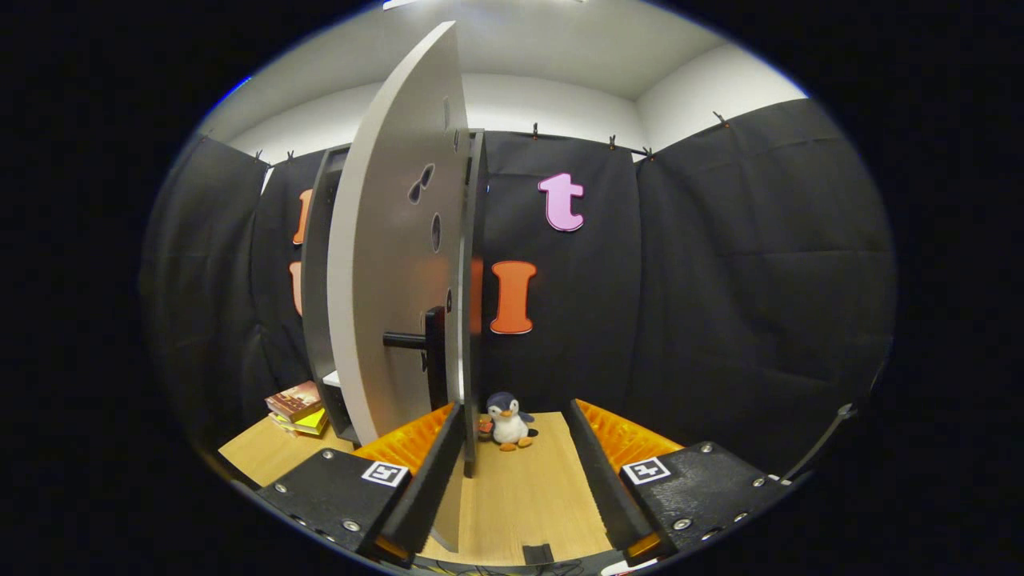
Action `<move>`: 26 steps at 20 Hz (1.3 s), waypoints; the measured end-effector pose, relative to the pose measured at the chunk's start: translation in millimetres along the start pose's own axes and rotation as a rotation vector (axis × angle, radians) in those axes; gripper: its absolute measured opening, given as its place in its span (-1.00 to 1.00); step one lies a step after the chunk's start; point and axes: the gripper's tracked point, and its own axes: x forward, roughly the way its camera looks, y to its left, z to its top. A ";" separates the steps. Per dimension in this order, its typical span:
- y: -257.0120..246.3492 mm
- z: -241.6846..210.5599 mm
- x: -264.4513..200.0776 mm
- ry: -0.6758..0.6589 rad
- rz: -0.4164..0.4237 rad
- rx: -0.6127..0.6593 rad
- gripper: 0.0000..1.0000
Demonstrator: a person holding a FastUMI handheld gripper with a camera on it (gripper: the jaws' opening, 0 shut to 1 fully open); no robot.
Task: Open the shoe cabinet door, grab the shoes and put them into the shoe cabinet, then close the shoe cabinet door.
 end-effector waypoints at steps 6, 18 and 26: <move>13.7 1.6 -0.3 -0.005 0.061 0.007 0.50; 182.8 14.0 25.1 -0.018 0.377 0.042 0.44; 329.4 38.1 91.6 -0.073 0.543 -0.048 0.51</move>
